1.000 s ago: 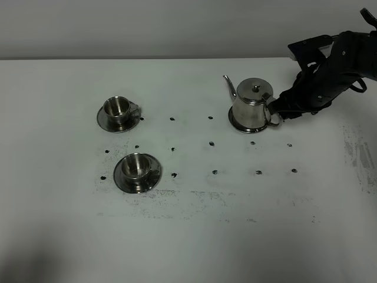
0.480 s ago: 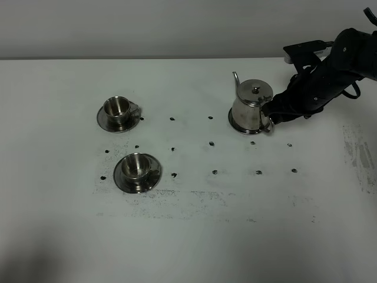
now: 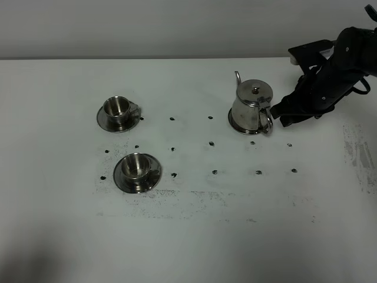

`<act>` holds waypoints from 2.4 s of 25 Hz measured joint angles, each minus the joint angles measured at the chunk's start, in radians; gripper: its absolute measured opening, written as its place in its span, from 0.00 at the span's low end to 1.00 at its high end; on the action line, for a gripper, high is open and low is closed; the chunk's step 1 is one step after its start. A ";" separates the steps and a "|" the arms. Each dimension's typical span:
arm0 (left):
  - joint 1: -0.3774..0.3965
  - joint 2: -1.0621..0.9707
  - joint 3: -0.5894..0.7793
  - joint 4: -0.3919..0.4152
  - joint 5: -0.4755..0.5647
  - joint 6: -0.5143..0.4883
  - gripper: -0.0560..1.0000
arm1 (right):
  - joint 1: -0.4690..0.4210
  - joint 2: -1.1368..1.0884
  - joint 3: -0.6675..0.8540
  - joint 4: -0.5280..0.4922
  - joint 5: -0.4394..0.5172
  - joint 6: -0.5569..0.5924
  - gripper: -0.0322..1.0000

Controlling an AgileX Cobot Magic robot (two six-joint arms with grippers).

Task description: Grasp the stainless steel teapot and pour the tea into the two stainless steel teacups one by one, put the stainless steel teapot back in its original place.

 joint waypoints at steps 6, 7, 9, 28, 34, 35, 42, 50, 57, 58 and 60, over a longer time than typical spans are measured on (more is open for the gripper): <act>0.000 0.000 0.000 0.000 0.000 0.000 0.64 | 0.072 -0.067 -0.120 -0.089 0.190 0.102 0.45; 0.000 0.000 0.000 0.000 0.000 0.000 0.64 | 0.090 -0.067 -0.140 -0.102 0.214 0.118 0.45; 0.000 0.000 0.000 0.000 0.000 0.000 0.64 | 0.119 -0.067 -0.174 -0.114 0.235 0.150 0.45; 0.000 0.000 0.000 0.000 0.000 0.000 0.64 | 0.190 0.105 -0.356 -0.185 0.346 0.266 0.45; 0.000 0.000 0.000 0.000 0.000 0.000 0.64 | 0.190 0.137 -0.357 -0.213 0.337 0.267 0.45; 0.000 0.000 0.000 0.000 0.000 0.000 0.64 | 0.190 0.140 -0.357 -0.217 0.329 0.268 0.45; 0.000 0.000 0.000 0.000 0.000 0.000 0.64 | 0.190 0.151 -0.358 -0.232 0.311 0.272 0.45; 0.000 0.000 0.000 0.000 0.000 0.000 0.64 | 0.190 0.159 -0.358 -0.236 0.289 0.272 0.45; 0.000 0.000 0.000 0.000 0.000 0.000 0.64 | 0.190 0.183 -0.358 -0.237 0.286 0.272 0.32; 0.000 0.000 0.000 0.000 0.000 0.000 0.64 | 0.190 0.188 -0.358 -0.237 0.286 0.272 0.28; 0.000 0.000 0.000 0.000 0.000 0.000 0.64 | 0.190 0.191 -0.358 -0.238 0.286 0.265 0.21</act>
